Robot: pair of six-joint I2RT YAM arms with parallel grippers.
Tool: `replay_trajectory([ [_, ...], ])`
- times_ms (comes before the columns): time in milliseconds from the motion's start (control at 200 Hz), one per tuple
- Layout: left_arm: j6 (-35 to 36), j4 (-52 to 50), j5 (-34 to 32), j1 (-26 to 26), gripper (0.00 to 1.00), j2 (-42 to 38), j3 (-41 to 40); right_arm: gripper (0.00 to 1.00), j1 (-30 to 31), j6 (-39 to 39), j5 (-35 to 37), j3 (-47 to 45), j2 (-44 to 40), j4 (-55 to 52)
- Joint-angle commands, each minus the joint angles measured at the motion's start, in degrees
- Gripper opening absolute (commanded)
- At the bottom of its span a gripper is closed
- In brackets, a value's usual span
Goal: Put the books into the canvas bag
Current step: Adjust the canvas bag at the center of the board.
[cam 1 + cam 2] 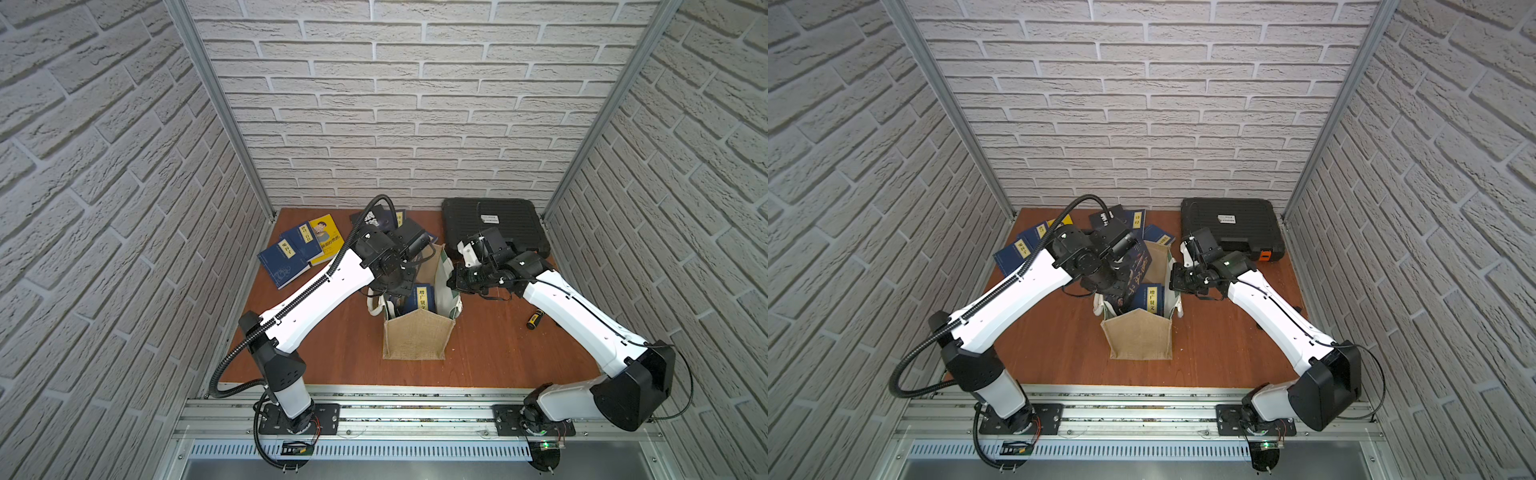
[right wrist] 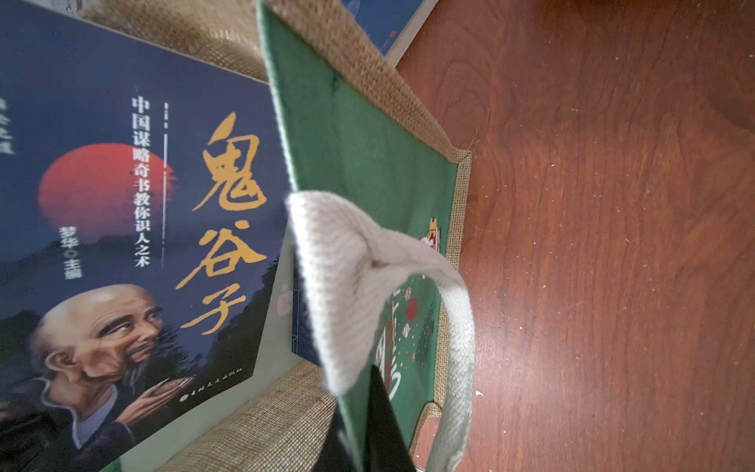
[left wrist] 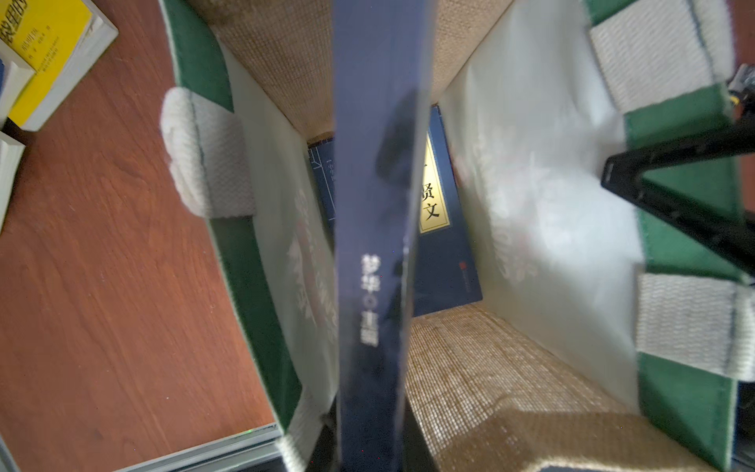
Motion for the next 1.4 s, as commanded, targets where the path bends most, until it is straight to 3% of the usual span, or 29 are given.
replay_trajectory([
  [0,-3.41,8.07,4.11,2.65,0.02,-4.47,-1.31,0.06,0.24,-1.46,-1.04,0.28,-0.8,1.76],
  [140,-9.53,20.86,11.53,5.27,0.0,-10.1,-9.7,0.06,0.34,-1.84,-2.41,-0.05,-0.43,1.94],
  [385,-15.36,30.63,14.22,4.92,0.0,-11.83,-16.81,0.06,0.96,-3.0,-3.69,1.27,0.8,1.35],
  [635,-15.78,31.56,13.42,1.87,0.0,-7.66,-16.3,0.06,1.71,-3.66,-4.25,2.46,1.95,0.69],
  [830,-9.76,18.95,6.13,-0.85,0.0,-1.79,-7.97,0.06,1.92,-4.3,-3.7,3.0,2.19,-0.26],
  [985,-11.05,19.45,4.61,-3.64,0.0,-1.05,-5.2,0.06,1.93,-4.54,-1.91,3.0,1.69,-0.34],
  [1080,-12.55,22.65,7.36,-4.51,0.0,-0.4,-5.72,0.05,1.92,-4.37,-2.08,2.91,1.51,0.17],
  [1225,-16.86,33.39,14.28,-2.48,0.0,-2.07,-13.39,0.05,2.02,-4.82,-1.71,2.81,1.26,-0.4],
  [1395,-19.71,39.81,17.87,-0.67,0.0,-3.35,-20.88,0.06,2.02,-5.66,0.12,2.2,0.01,-1.44],
])
